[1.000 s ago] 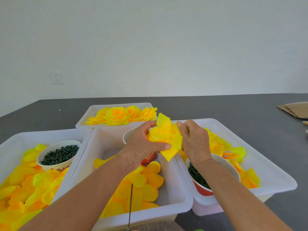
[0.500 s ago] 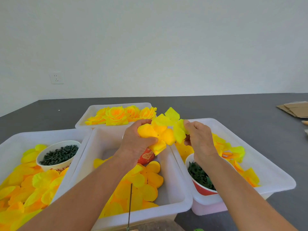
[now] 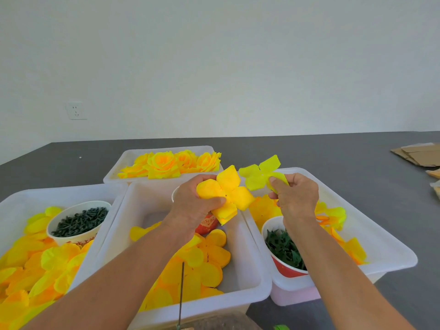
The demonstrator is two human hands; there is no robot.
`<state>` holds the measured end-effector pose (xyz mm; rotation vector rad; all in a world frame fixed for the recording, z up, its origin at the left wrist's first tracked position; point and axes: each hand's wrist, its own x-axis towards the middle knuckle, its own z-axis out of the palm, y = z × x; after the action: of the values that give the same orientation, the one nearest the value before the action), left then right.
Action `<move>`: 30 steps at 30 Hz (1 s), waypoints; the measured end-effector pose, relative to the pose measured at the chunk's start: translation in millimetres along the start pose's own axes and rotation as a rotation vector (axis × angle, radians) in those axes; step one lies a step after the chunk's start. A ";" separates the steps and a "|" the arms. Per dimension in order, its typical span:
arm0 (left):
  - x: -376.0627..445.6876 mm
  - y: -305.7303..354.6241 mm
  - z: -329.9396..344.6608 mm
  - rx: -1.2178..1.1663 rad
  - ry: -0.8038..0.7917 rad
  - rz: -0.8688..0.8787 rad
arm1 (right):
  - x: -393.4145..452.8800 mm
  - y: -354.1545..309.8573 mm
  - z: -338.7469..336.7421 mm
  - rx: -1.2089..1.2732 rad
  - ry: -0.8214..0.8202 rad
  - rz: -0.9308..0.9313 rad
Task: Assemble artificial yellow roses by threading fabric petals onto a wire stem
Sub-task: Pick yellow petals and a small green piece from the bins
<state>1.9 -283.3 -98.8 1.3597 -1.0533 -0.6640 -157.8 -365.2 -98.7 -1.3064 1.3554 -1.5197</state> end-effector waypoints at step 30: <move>-2.4 0.0 1.7 -0.010 -0.008 -0.035 | 1.6 9.0 -1.7 -0.726 -0.049 -0.045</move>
<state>-0.5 -281.9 -99.5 1.3701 -1.0334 -0.6997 -160.9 -368.1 -107.0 -1.7887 1.9494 -1.0304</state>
